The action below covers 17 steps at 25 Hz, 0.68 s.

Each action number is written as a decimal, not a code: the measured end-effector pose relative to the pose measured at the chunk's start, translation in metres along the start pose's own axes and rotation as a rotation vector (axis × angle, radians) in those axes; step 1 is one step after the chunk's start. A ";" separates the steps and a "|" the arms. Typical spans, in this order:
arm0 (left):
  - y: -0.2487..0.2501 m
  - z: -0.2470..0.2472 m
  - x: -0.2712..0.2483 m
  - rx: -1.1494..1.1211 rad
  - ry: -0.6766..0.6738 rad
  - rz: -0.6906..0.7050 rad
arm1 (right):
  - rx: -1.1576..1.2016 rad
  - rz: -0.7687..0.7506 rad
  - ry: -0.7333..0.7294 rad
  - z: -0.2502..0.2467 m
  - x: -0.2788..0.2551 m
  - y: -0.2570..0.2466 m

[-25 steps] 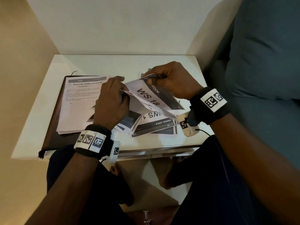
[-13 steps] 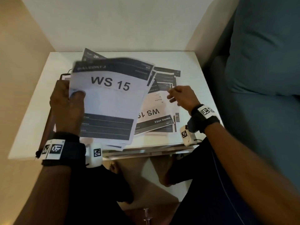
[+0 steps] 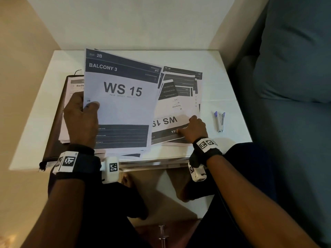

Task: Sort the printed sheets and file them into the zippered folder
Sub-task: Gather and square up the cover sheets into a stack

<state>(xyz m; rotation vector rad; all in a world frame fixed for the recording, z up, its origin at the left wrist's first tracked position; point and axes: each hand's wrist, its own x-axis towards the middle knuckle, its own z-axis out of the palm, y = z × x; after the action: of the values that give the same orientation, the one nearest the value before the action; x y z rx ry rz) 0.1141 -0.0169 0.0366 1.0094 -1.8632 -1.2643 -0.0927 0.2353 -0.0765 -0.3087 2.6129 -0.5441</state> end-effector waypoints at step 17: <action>0.003 0.008 -0.004 -0.165 -0.131 -0.144 | 0.505 -0.221 0.240 -0.163 -0.001 -0.011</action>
<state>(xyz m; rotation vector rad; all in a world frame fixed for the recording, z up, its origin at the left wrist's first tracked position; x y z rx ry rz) 0.1086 -0.0088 0.0360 1.0073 -1.7733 -1.5751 -0.1672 0.2787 0.0616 -0.3844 2.5584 -1.3581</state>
